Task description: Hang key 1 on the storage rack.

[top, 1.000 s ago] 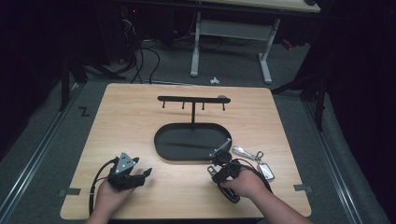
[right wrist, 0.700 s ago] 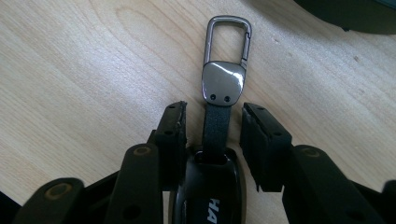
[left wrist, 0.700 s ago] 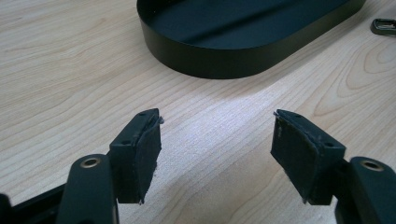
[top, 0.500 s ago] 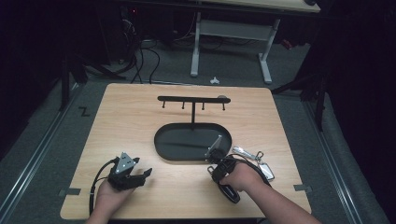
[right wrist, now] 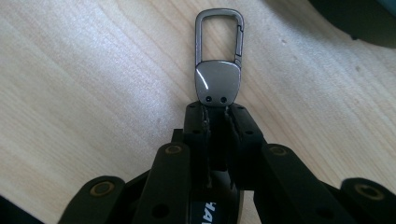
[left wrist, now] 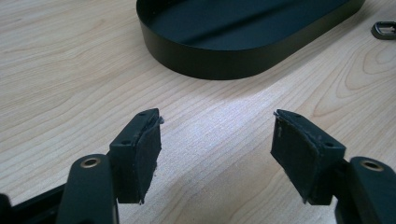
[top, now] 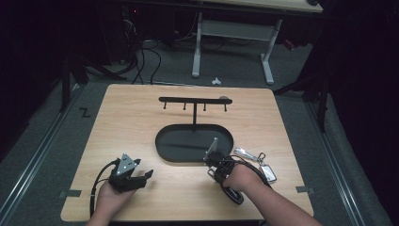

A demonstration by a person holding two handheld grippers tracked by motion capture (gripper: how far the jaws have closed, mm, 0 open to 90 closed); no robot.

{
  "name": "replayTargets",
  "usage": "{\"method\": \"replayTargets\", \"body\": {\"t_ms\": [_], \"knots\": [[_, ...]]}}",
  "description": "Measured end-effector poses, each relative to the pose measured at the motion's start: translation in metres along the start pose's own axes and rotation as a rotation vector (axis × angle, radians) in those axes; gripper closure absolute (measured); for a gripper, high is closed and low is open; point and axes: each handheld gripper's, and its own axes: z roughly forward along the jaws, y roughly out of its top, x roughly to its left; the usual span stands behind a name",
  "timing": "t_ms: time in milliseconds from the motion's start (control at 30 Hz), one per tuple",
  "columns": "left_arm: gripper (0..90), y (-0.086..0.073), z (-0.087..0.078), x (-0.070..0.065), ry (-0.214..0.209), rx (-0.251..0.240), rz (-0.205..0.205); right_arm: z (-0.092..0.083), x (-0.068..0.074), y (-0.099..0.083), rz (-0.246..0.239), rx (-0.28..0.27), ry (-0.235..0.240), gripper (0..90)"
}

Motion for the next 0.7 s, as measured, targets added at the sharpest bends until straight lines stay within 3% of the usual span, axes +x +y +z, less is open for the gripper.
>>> {"method": "replayTargets", "body": {"t_ms": [267,300,433,700], "knots": [[33.4,0.0005,-0.0009,0.0011,0.000,-0.005,-0.002,0.0008,-0.0005,0.0002,-0.034,-0.001,-0.002,80.2],[33.4,0.0005,-0.0009,0.0009,0.002,-0.007,-0.002,0.0000,0.0018,-0.0004,0.003,0.003,0.000,80.2],[33.4,0.0007,-0.0010,0.0002,-0.001,-0.009,-0.003,0.0005,-0.0006,-0.0019,-0.031,-0.014,-0.001,80.2],[33.6,0.0014,0.0004,-0.0024,-0.004,-0.004,-0.001,0.0001,0.0003,-0.0031,-0.022,-0.023,0.004,80.1]]}}
